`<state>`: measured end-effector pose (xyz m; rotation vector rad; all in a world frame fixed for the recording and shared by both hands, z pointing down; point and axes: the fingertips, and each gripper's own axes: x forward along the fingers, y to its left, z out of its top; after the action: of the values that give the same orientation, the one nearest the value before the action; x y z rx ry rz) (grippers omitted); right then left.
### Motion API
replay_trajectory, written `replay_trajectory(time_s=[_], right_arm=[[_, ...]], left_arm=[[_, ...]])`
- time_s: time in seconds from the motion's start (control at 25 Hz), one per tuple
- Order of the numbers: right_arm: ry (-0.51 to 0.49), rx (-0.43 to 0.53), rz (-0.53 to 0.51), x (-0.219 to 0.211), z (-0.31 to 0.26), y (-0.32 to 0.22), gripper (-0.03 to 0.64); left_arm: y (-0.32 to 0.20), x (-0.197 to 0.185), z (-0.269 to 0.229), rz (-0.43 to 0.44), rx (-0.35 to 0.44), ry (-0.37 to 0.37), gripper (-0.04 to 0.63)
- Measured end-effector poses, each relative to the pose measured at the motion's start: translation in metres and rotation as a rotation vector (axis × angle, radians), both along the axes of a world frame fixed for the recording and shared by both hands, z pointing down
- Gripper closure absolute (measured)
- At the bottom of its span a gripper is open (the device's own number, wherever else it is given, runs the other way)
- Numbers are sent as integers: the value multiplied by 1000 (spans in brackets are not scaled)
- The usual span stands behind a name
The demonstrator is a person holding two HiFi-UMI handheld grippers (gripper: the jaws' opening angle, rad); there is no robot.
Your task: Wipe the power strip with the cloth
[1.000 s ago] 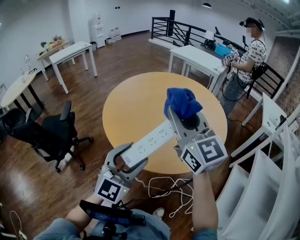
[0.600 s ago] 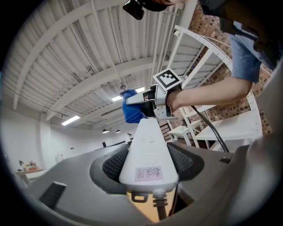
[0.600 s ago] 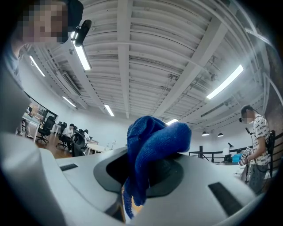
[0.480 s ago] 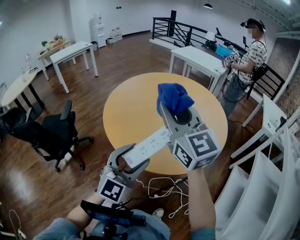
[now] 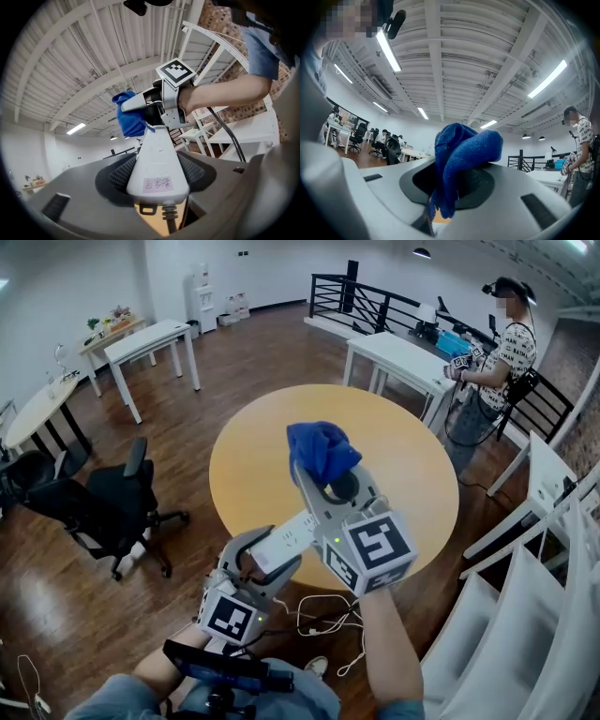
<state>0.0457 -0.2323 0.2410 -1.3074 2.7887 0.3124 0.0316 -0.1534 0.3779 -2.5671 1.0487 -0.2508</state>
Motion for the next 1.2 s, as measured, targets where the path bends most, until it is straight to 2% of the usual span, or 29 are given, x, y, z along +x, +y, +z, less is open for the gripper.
replay_trajectory(time_s=[0.68, 1.2], right_arm=[[-28, -39, -113, -51, 27, 28, 538], [-46, -62, -112, -50, 32, 29, 538]], left_arm=[[-9, 5, 3, -13, -13, -39, 308], [-7, 6, 3, -13, -13, -38, 308]])
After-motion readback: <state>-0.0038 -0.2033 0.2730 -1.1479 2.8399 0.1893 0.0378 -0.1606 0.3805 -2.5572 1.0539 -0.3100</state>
